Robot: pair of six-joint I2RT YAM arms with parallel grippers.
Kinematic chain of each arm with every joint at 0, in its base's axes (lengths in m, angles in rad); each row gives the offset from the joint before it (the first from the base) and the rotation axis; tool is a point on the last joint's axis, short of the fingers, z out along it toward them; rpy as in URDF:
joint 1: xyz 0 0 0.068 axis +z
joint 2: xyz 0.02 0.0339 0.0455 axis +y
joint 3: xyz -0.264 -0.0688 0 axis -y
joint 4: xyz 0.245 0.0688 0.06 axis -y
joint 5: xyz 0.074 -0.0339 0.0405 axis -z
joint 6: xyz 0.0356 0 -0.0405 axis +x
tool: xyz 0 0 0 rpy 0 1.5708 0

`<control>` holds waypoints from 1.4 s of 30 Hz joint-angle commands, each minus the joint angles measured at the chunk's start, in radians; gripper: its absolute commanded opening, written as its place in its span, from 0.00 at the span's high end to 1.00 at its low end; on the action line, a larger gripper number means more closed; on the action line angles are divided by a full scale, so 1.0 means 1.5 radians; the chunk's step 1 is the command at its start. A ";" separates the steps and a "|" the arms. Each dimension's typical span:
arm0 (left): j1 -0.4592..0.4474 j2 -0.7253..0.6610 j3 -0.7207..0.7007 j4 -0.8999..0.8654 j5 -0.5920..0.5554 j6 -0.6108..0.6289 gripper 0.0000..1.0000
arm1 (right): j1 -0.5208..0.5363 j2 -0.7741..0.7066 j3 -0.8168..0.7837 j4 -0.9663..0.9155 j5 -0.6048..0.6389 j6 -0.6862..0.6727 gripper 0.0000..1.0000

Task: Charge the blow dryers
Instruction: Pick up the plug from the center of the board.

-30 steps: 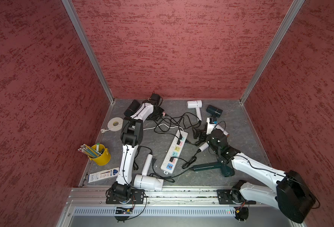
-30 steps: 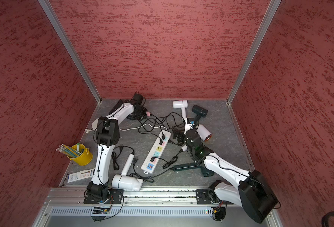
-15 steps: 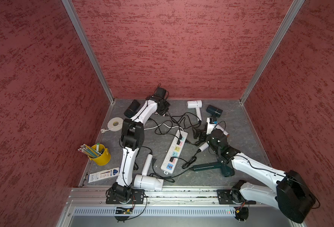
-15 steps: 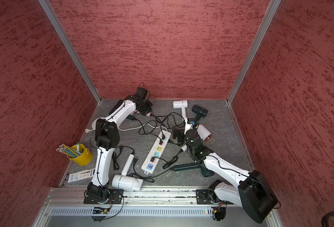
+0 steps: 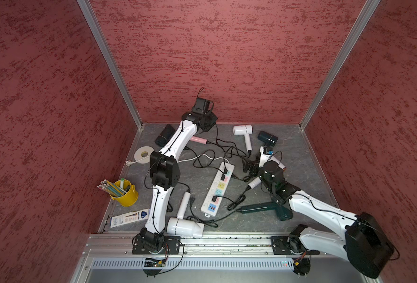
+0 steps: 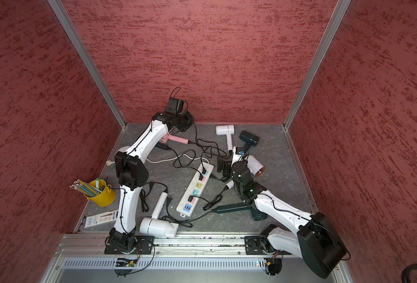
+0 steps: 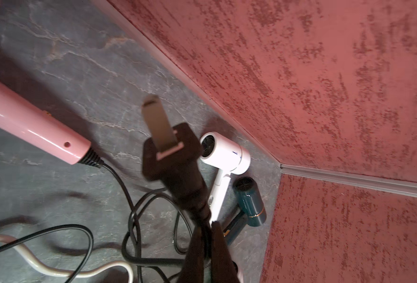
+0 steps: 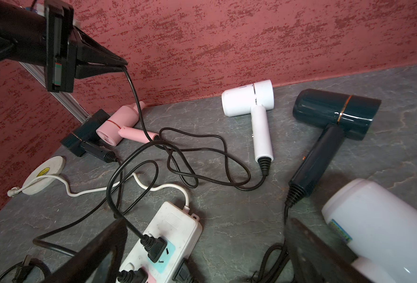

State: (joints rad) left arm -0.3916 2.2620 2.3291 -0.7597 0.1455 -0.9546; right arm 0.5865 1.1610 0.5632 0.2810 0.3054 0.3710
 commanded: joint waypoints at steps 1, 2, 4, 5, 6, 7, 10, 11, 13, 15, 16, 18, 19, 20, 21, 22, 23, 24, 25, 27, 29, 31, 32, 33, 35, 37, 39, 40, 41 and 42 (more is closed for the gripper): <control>-0.027 -0.030 0.040 0.015 0.007 0.022 1.00 | -0.014 -0.016 0.012 -0.012 0.007 0.007 0.00; -0.034 -0.030 0.053 0.011 0.005 0.025 1.00 | -0.020 -0.019 0.010 -0.013 -0.001 0.008 0.00; -0.051 -0.031 0.072 0.003 0.002 0.029 1.00 | -0.032 -0.024 0.009 -0.017 -0.021 0.008 0.00; -0.060 -0.031 0.081 -0.002 0.001 0.032 1.00 | -0.041 -0.027 0.008 -0.019 -0.033 0.008 0.00; -0.068 -0.031 0.088 -0.007 0.000 0.034 1.00 | -0.049 -0.032 0.007 -0.021 -0.048 0.010 0.01; -0.074 -0.033 0.089 -0.011 0.000 0.036 1.00 | -0.057 -0.037 0.007 -0.023 -0.063 0.012 0.03; -0.099 -0.053 0.063 -0.018 -0.010 0.039 1.00 | -0.076 -0.065 -0.006 -0.008 -0.127 0.004 0.10; -0.109 -0.064 0.044 -0.013 -0.012 0.037 1.00 | -0.079 -0.075 -0.006 -0.004 -0.148 0.000 0.13; -0.122 -0.090 -0.003 0.001 -0.016 0.031 1.00 | -0.082 -0.088 0.007 -0.006 -0.185 -0.013 0.19; -0.136 -0.124 -0.056 0.021 -0.026 0.022 1.00 | -0.082 -0.089 0.037 -0.024 -0.215 -0.025 0.27; -0.141 -0.139 -0.080 0.031 -0.030 0.019 1.00 | -0.082 -0.086 0.050 -0.030 -0.226 -0.031 0.30; -0.151 -0.169 -0.123 0.043 -0.040 0.010 1.00 | -0.082 -0.072 0.077 -0.033 -0.253 -0.045 0.36; -0.154 -0.178 -0.135 0.045 -0.042 0.006 1.00 | -0.082 -0.059 0.090 -0.030 -0.266 -0.051 0.39; -0.158 -0.188 -0.149 0.046 -0.044 0.002 1.00 | -0.082 -0.040 0.109 -0.023 -0.279 -0.060 0.42; -0.161 -0.197 -0.160 0.046 -0.047 -0.003 1.00 | -0.082 -0.018 0.127 -0.018 -0.286 -0.068 0.43; -0.162 -0.203 -0.168 0.046 -0.046 -0.004 1.00 | -0.082 0.004 0.141 -0.011 -0.293 -0.080 0.43; -0.164 -0.210 -0.176 0.044 -0.045 -0.005 1.00 | -0.083 0.023 0.150 0.003 -0.313 -0.099 0.46; -0.164 -0.217 -0.184 0.041 -0.044 -0.005 1.00 | -0.082 0.036 0.149 0.035 -0.329 -0.121 0.47; -0.164 -0.224 -0.193 0.043 -0.043 -0.006 1.00 | -0.082 0.042 0.147 0.064 -0.331 -0.133 0.48; -0.165 -0.251 -0.235 0.063 -0.045 -0.013 1.00 | -0.082 0.047 0.135 0.125 -0.320 -0.151 0.47; -0.164 -0.279 -0.287 0.102 -0.045 -0.022 1.00 | -0.082 0.056 0.134 0.162 -0.320 -0.159 0.46; -0.163 -0.301 -0.328 0.133 -0.042 -0.030 1.00 | -0.083 0.081 0.160 0.150 -0.343 -0.167 0.48; -0.163 -0.305 -0.337 0.137 -0.040 -0.031 1.00 | -0.082 0.098 0.176 0.135 -0.364 -0.170 0.49; -0.163 -0.306 -0.339 0.137 -0.037 -0.031 1.00 | -0.083 0.114 0.192 0.124 -0.376 -0.169 0.50; -0.163 -0.308 -0.342 0.138 -0.029 -0.032 1.00 | -0.082 0.144 0.221 0.103 -0.391 -0.165 0.54; -0.164 -0.311 -0.351 0.148 -0.022 -0.036 1.00 | -0.082 0.166 0.244 0.088 -0.406 -0.163 0.56; -0.164 -0.311 -0.356 0.153 -0.020 -0.036 1.00 | -0.082 0.185 0.263 0.073 -0.427 -0.161 0.56; -0.163 -0.311 -0.358 0.154 -0.018 -0.036 1.00 | -0.083 0.191 0.269 0.071 -0.433 -0.157 0.56; -0.163 -0.310 -0.359 0.154 -0.016 -0.037 1.00 | -0.082 0.191 0.275 0.066 -0.437 -0.155 0.57; -0.163 -0.311 -0.360 0.155 -0.016 -0.037 1.00 | -0.083 0.214 0.281 0.059 -0.436 -0.155 0.58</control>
State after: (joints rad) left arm -0.6334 1.8248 1.7981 -0.5694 0.1020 -1.0008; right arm 0.4664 1.4528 0.9474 0.3992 -0.2970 0.1413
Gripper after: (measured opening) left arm 0.063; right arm 0.428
